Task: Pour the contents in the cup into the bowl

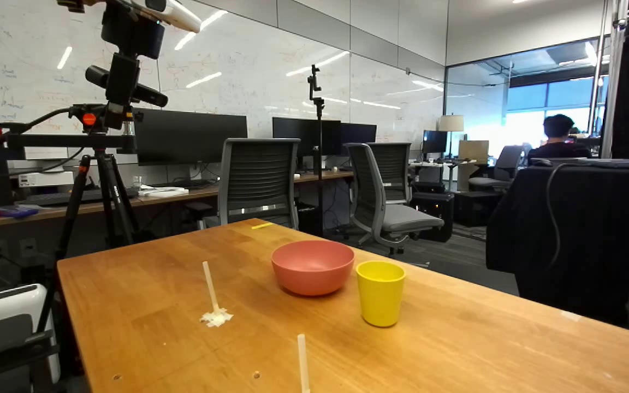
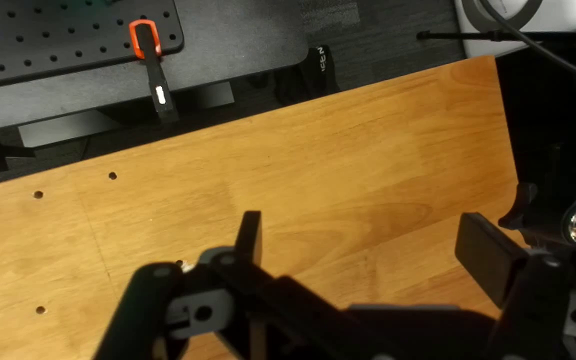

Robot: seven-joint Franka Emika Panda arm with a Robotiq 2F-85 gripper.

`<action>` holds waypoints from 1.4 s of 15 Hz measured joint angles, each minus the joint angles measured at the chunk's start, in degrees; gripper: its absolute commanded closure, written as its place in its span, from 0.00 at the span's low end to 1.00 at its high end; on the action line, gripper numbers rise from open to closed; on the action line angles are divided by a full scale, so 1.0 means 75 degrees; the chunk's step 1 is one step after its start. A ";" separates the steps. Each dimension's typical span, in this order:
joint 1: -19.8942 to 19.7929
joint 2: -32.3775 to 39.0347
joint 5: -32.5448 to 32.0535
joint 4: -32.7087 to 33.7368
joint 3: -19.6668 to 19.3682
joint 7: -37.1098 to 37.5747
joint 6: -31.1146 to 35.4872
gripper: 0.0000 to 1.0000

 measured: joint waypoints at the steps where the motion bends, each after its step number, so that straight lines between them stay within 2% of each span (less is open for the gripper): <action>1: 0.0000 0.0000 0.0000 0.0000 0.0000 0.0000 0.0000 0.00; 14: -0.0049 0.0057 -0.0090 -0.0027 0.0000 0.0000 0.0010 0.00; 21: -0.0667 0.0440 -0.0570 0.0133 -0.0203 -0.0010 0.0521 0.00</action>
